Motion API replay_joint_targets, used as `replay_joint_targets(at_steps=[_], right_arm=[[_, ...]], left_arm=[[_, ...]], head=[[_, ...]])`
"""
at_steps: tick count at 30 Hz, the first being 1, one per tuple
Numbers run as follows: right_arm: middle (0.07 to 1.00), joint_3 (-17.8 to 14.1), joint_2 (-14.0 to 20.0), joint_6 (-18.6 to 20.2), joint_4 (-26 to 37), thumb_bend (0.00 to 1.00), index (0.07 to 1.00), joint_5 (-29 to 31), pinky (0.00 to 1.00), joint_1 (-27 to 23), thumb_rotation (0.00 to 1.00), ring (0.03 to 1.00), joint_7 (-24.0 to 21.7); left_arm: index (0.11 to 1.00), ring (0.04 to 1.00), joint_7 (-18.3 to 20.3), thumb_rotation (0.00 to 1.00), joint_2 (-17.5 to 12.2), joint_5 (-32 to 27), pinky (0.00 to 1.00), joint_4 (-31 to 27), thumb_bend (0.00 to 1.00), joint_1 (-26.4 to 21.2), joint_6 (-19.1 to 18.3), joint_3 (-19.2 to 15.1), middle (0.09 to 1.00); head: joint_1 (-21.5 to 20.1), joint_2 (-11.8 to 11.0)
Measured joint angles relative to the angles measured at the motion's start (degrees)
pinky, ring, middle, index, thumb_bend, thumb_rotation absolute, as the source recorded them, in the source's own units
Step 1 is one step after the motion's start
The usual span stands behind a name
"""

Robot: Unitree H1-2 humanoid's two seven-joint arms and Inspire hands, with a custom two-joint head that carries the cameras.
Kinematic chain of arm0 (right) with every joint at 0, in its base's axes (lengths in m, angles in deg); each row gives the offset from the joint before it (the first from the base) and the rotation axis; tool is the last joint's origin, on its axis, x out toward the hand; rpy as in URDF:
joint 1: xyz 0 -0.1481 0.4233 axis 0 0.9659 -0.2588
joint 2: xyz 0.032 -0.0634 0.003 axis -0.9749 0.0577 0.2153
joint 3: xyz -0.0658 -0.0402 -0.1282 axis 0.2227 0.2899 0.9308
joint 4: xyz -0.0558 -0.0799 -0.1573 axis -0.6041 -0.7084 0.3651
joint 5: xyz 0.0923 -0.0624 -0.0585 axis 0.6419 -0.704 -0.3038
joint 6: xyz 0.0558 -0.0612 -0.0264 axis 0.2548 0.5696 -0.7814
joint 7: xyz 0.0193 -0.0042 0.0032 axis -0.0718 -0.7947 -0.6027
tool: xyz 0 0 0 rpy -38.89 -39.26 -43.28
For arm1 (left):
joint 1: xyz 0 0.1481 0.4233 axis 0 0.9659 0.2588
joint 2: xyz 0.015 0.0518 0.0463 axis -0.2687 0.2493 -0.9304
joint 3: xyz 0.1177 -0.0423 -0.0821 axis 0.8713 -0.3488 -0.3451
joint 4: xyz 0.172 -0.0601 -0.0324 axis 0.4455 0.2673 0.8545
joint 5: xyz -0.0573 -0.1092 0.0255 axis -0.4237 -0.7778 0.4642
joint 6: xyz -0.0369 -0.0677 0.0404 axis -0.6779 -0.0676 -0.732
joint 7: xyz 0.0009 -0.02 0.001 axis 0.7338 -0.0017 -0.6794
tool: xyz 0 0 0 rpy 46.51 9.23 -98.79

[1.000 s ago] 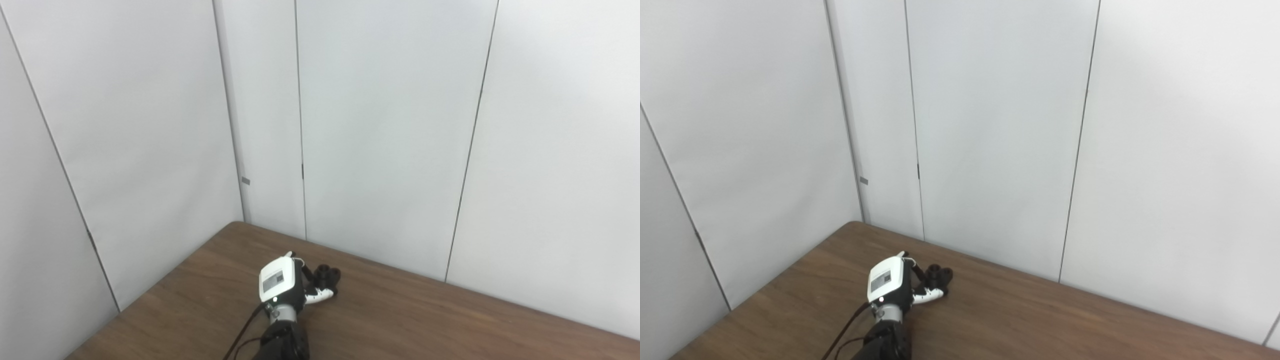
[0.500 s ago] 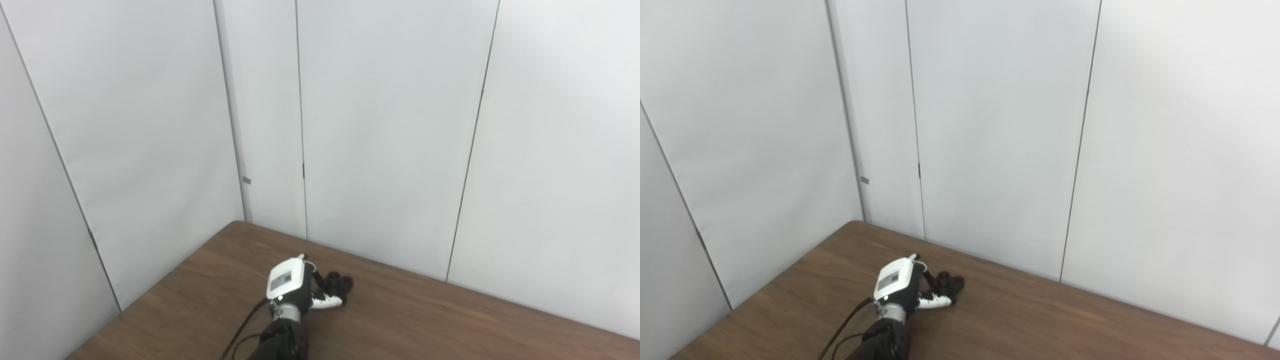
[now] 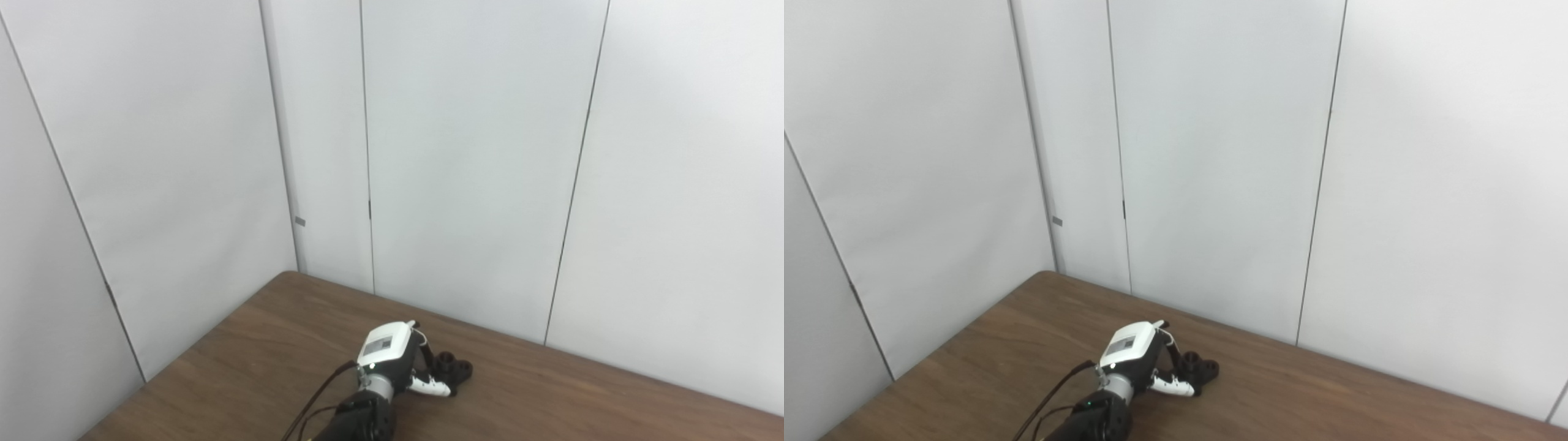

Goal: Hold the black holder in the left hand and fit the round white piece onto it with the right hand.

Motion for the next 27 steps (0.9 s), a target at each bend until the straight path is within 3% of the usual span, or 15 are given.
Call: replay_joint_targets(at_steps=[8,19,24,27], right_arm=[[1.000,0.50,-0.31,-0.23,0.57,0.78,1.000,-0.86,1.00,0.73,0.81,1.000,0.40],[1.000,1.91,-1.12,0.20,3.29,0.81,1.000,-5.27,0.99,2.98,0.86,1.000,2.56],[1.000,2.64,-1.16,0.29,4.40,0.80,1.000,-7.82,0.91,3.07,0.88,1.000,4.10],[0.997,3.33,-1.28,0.31,5.68,0.77,1.000,-9.27,0.88,3.26,0.90,0.990,5.11]], left_arm=[[0.481,1.000,6.12,0.05,-0.41,0.34,1.00,-4.56,0.52,0.52,2.98,3.59,0.983],[0.480,1.000,12.87,0.05,-0.72,2.34,1.00,-10.34,0.52,1.37,11.10,8.12,0.978],[0.481,1.000,15.23,0.05,-0.85,2.60,1.00,-11.64,0.52,1.53,15.57,9.12,0.975],[0.481,1.000,17.38,0.05,-0.89,3.34,1.00,-13.48,0.52,1.95,15.69,9.40,0.983]], head=[[-3.69,1.50],[-10.55,4.39],[-13.71,5.62],[-15.29,6.15]])
